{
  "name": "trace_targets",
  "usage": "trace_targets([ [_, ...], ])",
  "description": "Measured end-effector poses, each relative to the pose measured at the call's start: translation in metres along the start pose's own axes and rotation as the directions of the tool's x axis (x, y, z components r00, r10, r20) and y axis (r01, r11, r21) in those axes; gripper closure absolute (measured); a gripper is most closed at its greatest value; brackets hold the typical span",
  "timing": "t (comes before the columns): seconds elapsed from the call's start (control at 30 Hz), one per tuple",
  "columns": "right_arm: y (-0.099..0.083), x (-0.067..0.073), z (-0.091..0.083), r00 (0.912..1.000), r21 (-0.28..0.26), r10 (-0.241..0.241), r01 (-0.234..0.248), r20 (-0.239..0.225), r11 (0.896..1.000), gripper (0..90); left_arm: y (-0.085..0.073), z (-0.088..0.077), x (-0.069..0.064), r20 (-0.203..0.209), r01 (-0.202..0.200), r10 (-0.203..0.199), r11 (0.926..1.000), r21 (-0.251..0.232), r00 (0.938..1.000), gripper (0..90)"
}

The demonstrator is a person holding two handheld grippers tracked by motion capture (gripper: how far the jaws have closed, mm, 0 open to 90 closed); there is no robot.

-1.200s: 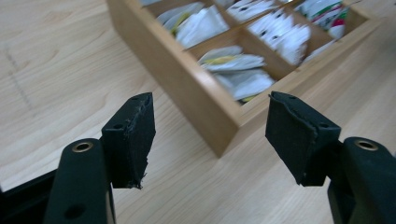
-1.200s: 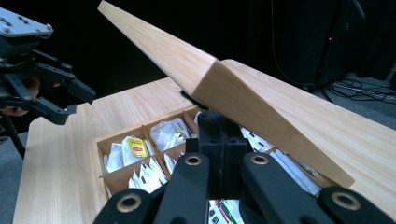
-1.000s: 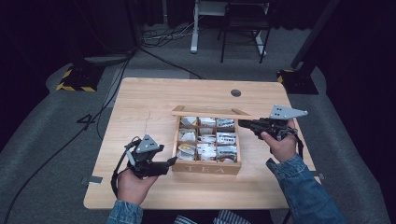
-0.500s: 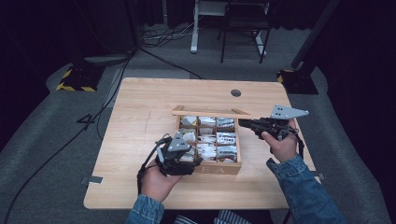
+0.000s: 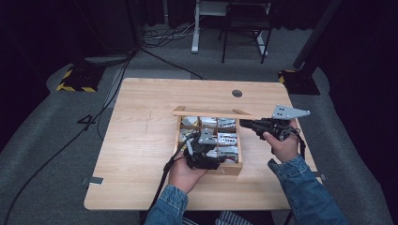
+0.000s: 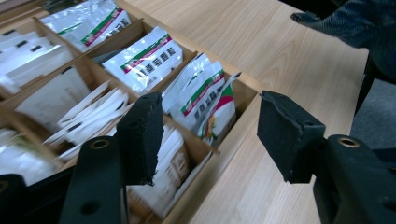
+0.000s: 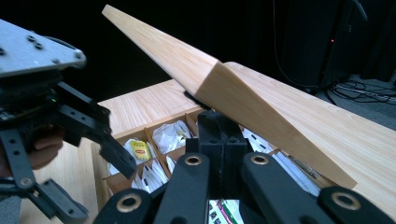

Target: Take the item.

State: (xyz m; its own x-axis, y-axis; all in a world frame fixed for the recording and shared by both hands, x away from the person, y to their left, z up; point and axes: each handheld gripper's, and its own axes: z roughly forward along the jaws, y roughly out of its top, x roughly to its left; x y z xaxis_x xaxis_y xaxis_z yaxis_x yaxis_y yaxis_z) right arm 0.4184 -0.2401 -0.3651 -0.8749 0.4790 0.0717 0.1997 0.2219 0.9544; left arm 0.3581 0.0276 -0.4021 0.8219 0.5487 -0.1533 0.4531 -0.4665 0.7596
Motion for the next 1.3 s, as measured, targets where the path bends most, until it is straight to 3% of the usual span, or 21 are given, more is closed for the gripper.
trace_targets([
  [0.3,0.000,0.000,0.000,1.0000,-0.001,0.001,-0.001,-0.001,1.000,90.0,0.005,0.025,0.005,0.070,0.034,-0.036,0.9987,0.039,0.9969,45.5],
  [0.5,-0.001,0.000,0.002,1.0000,0.004,-0.002,0.002,-0.002,1.000,90.0,0.006,0.038,0.005,0.076,0.033,-0.039,0.9960,0.083,0.9963,49.5],
  [0.63,-0.001,0.001,0.003,1.0000,0.008,-0.004,0.005,-0.003,1.000,90.0,0.007,0.044,0.007,0.078,0.054,-0.064,0.9911,0.122,0.9949,53.3],
  [0.77,-0.001,0.001,0.003,1.0000,0.008,-0.004,0.004,-0.004,1.000,90.0,0.006,0.051,0.010,0.091,0.082,-0.095,0.9867,0.141,0.9912,60.2],
  [0.87,-0.001,0.001,0.003,1.0000,0.008,-0.005,0.005,-0.003,1.000,90.0,0.006,0.054,0.011,0.090,0.083,-0.097,0.9844,0.155,0.9911,67.1],
  [1.1,-0.001,0.001,0.004,1.0000,0.010,-0.006,0.006,-0.006,1.000,90.0,0.004,0.059,0.009,0.079,0.030,-0.046,0.9819,0.187,0.9958,88.3],
  [1.3,-0.001,0.001,0.004,1.0000,0.010,-0.006,0.006,-0.006,1.000,90.0,0.004,0.059,0.007,0.069,-0.002,-0.011,0.9836,0.181,0.9976,90.0],
])
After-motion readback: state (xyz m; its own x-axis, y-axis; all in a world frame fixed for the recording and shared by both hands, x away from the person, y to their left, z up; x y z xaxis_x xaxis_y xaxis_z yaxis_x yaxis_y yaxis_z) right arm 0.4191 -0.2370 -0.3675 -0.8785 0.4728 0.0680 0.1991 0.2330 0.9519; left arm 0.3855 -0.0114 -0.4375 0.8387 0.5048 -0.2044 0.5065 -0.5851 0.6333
